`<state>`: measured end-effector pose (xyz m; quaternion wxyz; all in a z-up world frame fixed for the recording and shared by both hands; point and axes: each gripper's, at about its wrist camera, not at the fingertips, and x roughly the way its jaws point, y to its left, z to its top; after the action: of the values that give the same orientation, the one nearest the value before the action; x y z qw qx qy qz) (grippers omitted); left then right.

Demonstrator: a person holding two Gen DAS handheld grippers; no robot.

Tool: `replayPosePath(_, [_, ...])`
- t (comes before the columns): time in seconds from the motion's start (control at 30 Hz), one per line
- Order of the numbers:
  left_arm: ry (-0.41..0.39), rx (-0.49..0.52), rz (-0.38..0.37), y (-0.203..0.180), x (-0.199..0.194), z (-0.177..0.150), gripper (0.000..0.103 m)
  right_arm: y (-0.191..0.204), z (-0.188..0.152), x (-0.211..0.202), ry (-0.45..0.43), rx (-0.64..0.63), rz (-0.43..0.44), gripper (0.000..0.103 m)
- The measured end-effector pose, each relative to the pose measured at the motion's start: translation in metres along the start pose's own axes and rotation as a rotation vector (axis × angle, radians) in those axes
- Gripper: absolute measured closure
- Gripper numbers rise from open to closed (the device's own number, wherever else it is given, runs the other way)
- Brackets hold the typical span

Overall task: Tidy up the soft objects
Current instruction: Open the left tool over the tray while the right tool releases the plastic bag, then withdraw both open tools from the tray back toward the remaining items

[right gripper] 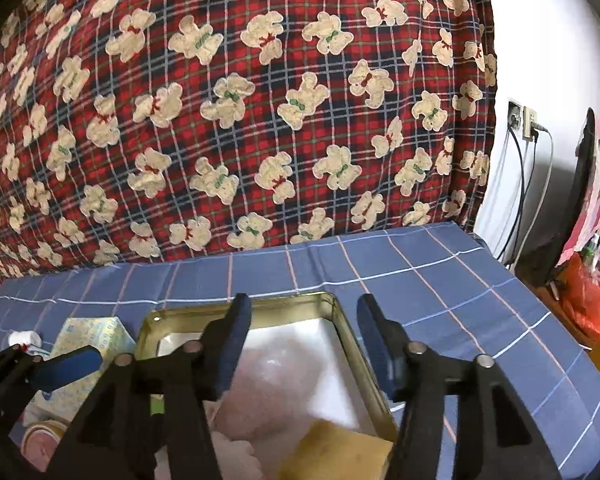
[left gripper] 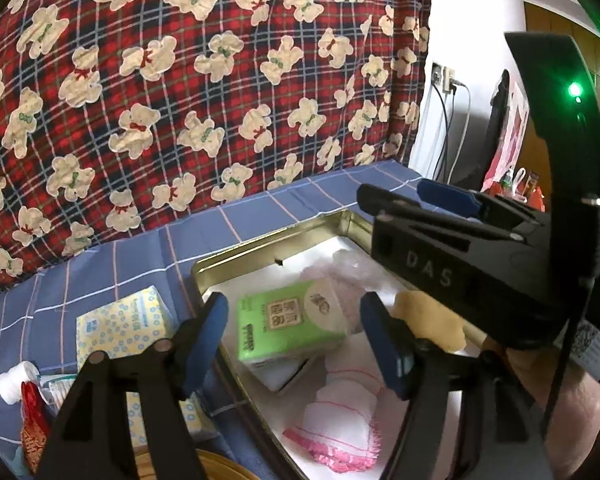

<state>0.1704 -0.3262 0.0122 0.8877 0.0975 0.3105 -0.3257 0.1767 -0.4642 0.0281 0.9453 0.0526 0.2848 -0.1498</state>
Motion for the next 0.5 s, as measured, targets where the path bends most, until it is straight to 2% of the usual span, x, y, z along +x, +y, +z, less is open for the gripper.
replayPosePath(0.17, [-0.023,-0.026,0.010,0.008,-0.007,0.003,0.034,-0.004,0.003,-0.009,-0.057,0.020,-0.027,0.043])
replayPosePath(0.27, [-0.055,-0.055,0.016,0.017,-0.014,0.005,0.030,-0.008,0.005,-0.020,-0.116,0.042,-0.043,0.034])
replayPosePath(0.5, [-0.122,-0.138,0.051,0.039,-0.032,0.009,0.029,-0.008,0.009,-0.039,-0.227,0.064,-0.012,0.034])
